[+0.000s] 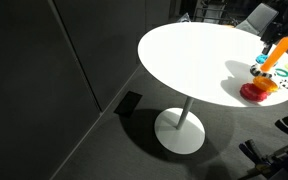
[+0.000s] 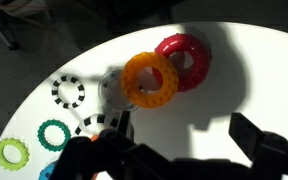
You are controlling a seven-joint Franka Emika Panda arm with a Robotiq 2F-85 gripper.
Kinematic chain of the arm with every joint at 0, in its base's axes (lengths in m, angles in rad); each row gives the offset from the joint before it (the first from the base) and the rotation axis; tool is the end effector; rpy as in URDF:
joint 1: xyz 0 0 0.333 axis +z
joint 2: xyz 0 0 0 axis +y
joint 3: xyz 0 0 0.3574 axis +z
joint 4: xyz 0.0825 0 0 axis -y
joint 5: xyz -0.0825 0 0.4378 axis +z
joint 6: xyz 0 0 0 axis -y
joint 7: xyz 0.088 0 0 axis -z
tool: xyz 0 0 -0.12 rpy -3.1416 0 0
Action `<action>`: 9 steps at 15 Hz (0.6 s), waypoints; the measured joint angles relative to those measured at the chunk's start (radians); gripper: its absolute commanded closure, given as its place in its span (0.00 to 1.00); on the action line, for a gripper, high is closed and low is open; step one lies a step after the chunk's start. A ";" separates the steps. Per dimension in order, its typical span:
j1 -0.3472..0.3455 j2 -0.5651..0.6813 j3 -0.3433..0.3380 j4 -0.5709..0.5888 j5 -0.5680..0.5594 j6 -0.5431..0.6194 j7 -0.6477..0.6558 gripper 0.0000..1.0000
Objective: Put the orange ring onto the ring toss
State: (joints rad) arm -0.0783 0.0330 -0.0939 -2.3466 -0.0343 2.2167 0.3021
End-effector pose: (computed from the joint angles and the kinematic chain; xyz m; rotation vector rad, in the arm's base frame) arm 0.5156 -0.0913 0.2951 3.0139 -0.6924 -0.2488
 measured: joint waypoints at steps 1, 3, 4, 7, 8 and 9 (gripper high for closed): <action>0.000 0.001 0.000 0.000 0.000 0.000 0.000 0.00; 0.000 0.013 0.000 0.000 0.000 0.009 0.000 0.00; 0.000 0.024 0.000 0.000 0.001 0.020 0.000 0.00; 0.000 0.068 -0.001 0.000 0.001 0.058 0.000 0.00; 0.000 0.085 -0.001 -0.001 0.001 0.068 0.000 0.00; 0.000 0.099 -0.001 -0.001 0.001 0.076 0.001 0.00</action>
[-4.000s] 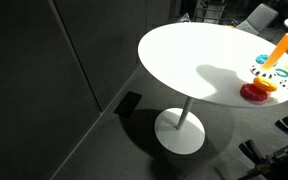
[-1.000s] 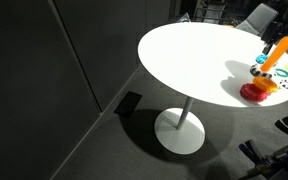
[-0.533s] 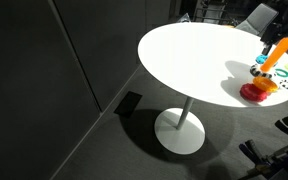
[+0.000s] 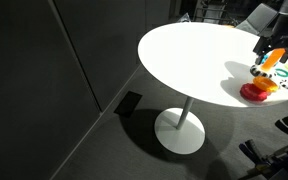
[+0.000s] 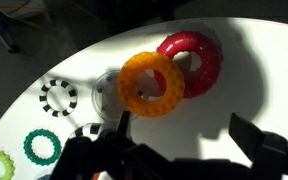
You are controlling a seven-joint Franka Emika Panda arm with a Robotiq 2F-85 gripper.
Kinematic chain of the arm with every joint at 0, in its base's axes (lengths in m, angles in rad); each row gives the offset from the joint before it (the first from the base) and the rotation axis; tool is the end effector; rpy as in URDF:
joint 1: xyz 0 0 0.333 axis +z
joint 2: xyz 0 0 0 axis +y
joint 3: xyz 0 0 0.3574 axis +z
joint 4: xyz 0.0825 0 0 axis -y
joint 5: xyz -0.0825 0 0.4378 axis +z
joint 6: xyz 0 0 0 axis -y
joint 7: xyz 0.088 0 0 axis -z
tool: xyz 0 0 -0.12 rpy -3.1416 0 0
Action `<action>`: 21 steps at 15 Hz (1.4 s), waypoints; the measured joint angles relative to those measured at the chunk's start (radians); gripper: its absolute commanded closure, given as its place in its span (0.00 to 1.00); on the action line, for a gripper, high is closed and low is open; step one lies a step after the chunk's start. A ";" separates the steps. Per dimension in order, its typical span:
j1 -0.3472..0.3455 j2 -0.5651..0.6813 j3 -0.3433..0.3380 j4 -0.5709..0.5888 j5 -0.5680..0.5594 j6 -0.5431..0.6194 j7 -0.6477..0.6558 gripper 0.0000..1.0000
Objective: Put the orange ring onto the ring toss
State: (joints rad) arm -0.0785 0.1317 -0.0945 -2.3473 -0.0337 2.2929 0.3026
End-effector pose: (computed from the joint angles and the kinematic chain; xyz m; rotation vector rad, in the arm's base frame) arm 0.5193 -0.0925 0.2482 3.0031 -0.6894 -0.2827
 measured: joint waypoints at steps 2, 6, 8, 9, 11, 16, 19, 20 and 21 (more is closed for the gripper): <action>0.000 0.027 0.000 -0.002 0.000 0.018 0.002 0.00; 0.001 0.065 -0.002 -0.026 0.000 0.093 0.027 0.00; 0.001 0.080 -0.003 -0.043 0.000 0.133 0.037 0.00; 0.002 0.086 -0.003 -0.050 0.000 0.152 0.043 0.00; 0.006 0.098 -0.006 -0.064 0.000 0.182 0.056 0.00; 0.017 0.124 -0.016 -0.083 0.000 0.227 0.075 0.09; 0.020 0.132 -0.022 -0.086 0.000 0.237 0.084 0.42; 0.022 0.134 -0.024 -0.086 0.000 0.237 0.087 0.51; 0.024 0.136 -0.026 -0.086 0.000 0.238 0.089 0.60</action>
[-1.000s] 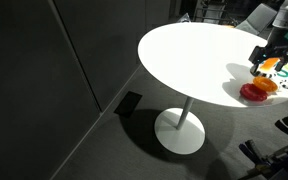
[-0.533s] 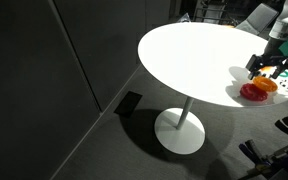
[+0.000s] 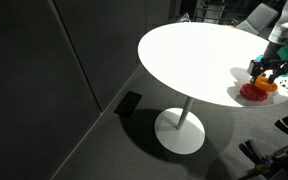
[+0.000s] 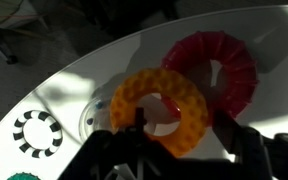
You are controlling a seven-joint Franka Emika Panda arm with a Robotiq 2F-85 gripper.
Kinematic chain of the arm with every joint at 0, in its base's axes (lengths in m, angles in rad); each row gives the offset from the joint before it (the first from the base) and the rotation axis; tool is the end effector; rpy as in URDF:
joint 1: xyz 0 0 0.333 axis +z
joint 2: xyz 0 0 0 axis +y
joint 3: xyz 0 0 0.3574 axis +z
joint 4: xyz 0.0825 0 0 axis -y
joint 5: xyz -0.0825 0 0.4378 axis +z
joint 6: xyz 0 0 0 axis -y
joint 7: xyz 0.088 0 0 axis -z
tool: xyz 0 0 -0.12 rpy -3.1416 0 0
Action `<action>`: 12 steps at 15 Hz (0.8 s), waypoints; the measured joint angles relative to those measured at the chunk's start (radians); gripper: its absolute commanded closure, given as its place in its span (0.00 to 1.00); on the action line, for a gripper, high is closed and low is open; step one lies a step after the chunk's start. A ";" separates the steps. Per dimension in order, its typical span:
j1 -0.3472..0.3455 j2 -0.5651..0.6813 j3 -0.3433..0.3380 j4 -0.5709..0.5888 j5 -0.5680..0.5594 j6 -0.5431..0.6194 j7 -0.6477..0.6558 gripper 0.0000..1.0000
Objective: Put the orange ring onto the ring toss
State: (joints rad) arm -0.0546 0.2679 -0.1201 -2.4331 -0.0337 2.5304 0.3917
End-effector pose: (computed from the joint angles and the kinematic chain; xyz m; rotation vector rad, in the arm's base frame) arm 0.4940 -0.0904 0.1628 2.9553 -0.8109 -0.2501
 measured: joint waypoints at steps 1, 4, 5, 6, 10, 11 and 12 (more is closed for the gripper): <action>0.002 0.001 -0.002 0.000 0.000 0.000 0.001 0.66; 0.004 0.003 -0.004 0.000 0.000 0.001 0.003 0.91; 0.005 0.002 -0.004 0.000 0.000 0.001 0.003 0.94; 0.005 0.001 -0.005 0.000 0.000 0.002 0.003 0.93; 0.006 -0.021 -0.012 0.002 -0.001 0.002 0.003 0.92; 0.007 -0.031 -0.015 0.002 -0.002 0.002 0.003 0.94; 0.008 -0.043 -0.018 0.003 -0.004 0.000 0.003 0.94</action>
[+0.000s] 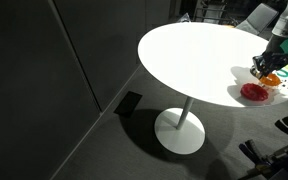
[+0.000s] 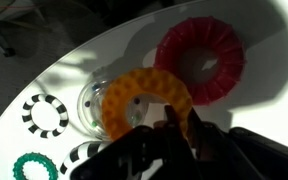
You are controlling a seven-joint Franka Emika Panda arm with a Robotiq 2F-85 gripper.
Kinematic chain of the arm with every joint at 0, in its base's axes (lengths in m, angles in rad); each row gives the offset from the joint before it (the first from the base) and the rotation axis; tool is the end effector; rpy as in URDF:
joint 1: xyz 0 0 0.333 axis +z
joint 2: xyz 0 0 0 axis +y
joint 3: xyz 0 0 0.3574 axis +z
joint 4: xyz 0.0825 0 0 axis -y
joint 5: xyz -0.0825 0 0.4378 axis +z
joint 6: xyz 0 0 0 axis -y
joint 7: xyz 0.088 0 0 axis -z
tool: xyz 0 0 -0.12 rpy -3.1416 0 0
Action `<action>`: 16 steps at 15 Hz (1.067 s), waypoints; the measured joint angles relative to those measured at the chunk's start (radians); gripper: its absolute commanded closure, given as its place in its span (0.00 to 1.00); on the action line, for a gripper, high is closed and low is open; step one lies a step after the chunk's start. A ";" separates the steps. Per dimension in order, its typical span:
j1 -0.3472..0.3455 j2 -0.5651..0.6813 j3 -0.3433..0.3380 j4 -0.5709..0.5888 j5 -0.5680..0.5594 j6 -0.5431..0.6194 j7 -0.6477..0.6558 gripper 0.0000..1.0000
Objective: Put the orange ring onto the ring toss
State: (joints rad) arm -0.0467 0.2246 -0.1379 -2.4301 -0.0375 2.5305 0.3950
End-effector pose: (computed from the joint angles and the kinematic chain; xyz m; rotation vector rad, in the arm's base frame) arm 0.5014 -0.0963 0.1859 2.9596 -0.8287 -0.1794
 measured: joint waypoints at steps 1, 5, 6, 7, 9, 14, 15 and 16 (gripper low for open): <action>0.000 -0.013 -0.002 0.001 -0.004 -0.003 0.000 0.94; 0.000 -0.071 -0.009 0.012 -0.024 -0.032 0.006 0.93; 0.000 -0.084 -0.010 0.017 -0.030 -0.045 0.008 0.93; 0.000 -0.098 -0.010 0.024 -0.035 -0.063 0.010 0.93; -0.001 -0.125 -0.010 0.043 -0.042 -0.104 0.010 0.93; -0.008 -0.186 -0.010 0.103 -0.048 -0.211 0.011 0.93; -0.011 -0.194 -0.010 0.117 -0.048 -0.232 0.011 0.94; -0.016 -0.201 -0.010 0.132 -0.049 -0.253 0.011 0.94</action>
State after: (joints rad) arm -0.0625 0.0236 -0.1484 -2.2983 -0.0861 2.2771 0.4064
